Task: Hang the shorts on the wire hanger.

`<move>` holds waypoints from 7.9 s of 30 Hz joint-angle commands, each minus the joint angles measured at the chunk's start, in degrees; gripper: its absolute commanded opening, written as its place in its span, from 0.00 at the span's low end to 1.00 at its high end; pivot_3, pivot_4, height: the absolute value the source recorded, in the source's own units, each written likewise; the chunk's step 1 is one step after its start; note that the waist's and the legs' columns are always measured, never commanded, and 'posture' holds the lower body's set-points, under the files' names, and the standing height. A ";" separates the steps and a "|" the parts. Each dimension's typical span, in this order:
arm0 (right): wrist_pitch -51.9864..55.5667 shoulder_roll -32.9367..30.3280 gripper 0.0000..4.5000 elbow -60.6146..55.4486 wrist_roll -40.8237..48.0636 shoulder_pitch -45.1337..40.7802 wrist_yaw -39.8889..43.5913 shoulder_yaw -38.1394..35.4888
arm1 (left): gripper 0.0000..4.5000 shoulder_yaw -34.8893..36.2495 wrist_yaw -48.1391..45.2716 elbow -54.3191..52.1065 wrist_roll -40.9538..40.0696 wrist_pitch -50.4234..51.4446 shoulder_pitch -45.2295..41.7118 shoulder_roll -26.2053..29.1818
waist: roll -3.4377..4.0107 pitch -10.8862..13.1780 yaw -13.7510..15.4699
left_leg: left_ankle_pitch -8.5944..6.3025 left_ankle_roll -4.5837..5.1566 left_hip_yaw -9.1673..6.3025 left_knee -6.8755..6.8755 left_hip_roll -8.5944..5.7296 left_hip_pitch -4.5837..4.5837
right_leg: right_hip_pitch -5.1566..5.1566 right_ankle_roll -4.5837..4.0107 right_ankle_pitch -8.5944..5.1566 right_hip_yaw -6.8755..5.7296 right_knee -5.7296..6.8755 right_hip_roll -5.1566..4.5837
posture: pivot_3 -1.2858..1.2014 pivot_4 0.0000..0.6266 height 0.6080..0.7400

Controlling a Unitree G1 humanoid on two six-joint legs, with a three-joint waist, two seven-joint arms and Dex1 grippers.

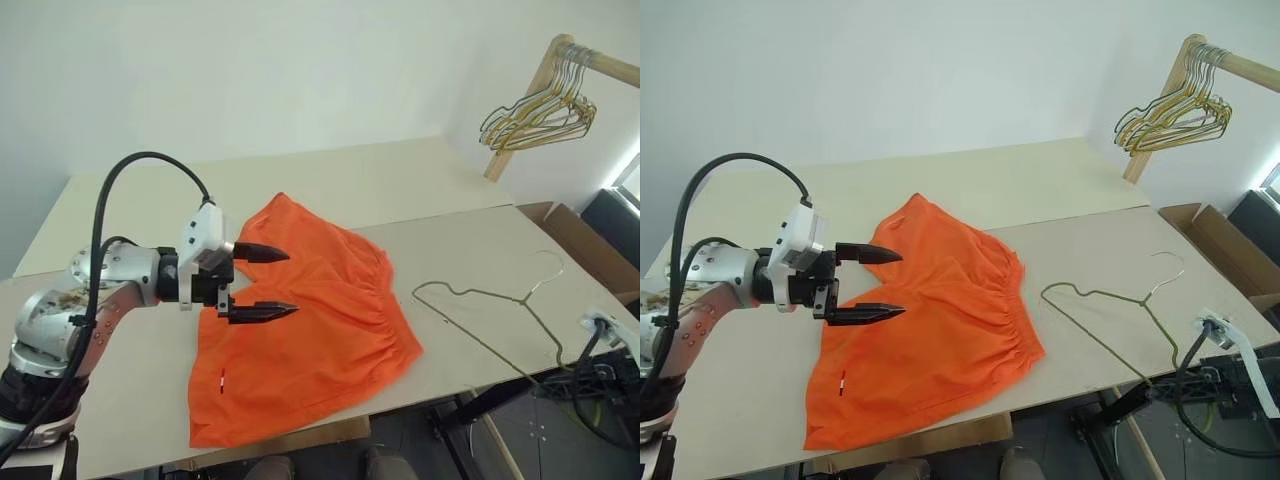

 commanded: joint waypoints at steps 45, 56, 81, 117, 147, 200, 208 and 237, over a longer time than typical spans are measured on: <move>12.69 8.66 0.00 -9.13 10.22 -6.05 -4.82 2.29 | 0.99 3.54 3.89 -5.02 -1.14 -0.41 4.72 0.92 | 0.17 1.37 1.13 | 0.04 -0.07 -0.17 0.01 -0.04 -0.28 | -0.24 -0.04 0.12 -0.11 0.02 -0.03 | 0.55 0.10 1.00; 9.86 3.90 0.00 -8.80 10.61 -4.05 -1.99 -2.39 | 0.99 3.03 3.89 -4.28 -0.49 -1.36 4.21 0.74 | 0.23 1.32 1.82 | 0.06 -0.09 -0.16 0.01 -0.04 -0.28 | -0.23 -0.05 0.14 -0.12 0.02 -0.01 | 0.54 0.07 1.00; 13.23 8.22 0.00 -14.13 10.74 -7.07 -10.06 1.09 | 0.99 2.84 5.84 -5.58 -1.92 1.00 2.41 0.39 | 0.15 1.27 1.92 | 0.09 -0.14 -0.15 0.04 -0.04 -0.26 | -0.21 -0.06 0.16 -0.12 0.03 0.00 | 0.54 0.07 1.00; 13.93 25.68 0.00 4.63 5.24 -25.31 -13.39 8.38 | 0.99 4.03 5.95 -5.81 -1.05 -0.04 3.45 1.13 | -0.03 0.33 2.05 | 0.22 -0.36 -0.20 0.03 -0.06 -0.27 | -0.25 -0.16 0.25 -0.12 0.05 0.04 | 0.57 0.02 1.00; 6.47 21.01 0.00 0.98 -1.54 -26.96 0.41 23.13 | 0.99 4.94 6.81 -6.54 -0.17 -1.50 4.57 1.32 | -0.14 -0.15 2.69 | 0.27 -0.43 -0.26 0.04 -0.13 -0.35 | -0.41 -0.21 0.29 -0.16 0.06 0.04 | 0.58 0.00 1.00; 0.68 39.80 0.00 -1.48 -0.62 -22.27 -28.74 -2.94 | 0.99 2.05 5.84 -2.66 2.83 -5.33 1.55 0.04 | -0.21 -1.13 3.46 | 0.26 -0.41 -0.34 0.00 -0.14 -0.20 | -0.22 -0.27 0.34 -0.25 0.09 0.07 | 0.57 0.00 1.00; -10.67 42.97 0.00 -13.03 -8.06 -22.65 -37.25 0.58 | 0.99 -2.50 3.00 8.01 8.46 -10.92 -8.81 -3.70 | -0.22 -1.35 2.12 | 0.28 -0.45 -0.33 -0.02 -0.14 -0.20 | -0.22 -0.28 0.34 -0.24 0.05 0.12 | 0.54 0.00 1.00; -32.28 27.10 0.00 -25.23 -26.75 -32.22 -16.69 18.35 | 0.99 -27.75 -29.75 75.25 28.71 -61.47 -51.53 -13.56 | -0.27 -1.37 -2.03 | 0.13 -0.14 -0.16 0.24 -0.11 -0.44 | -0.36 -0.21 0.33 -0.22 0.02 0.10 | 0.49 0.00 1.00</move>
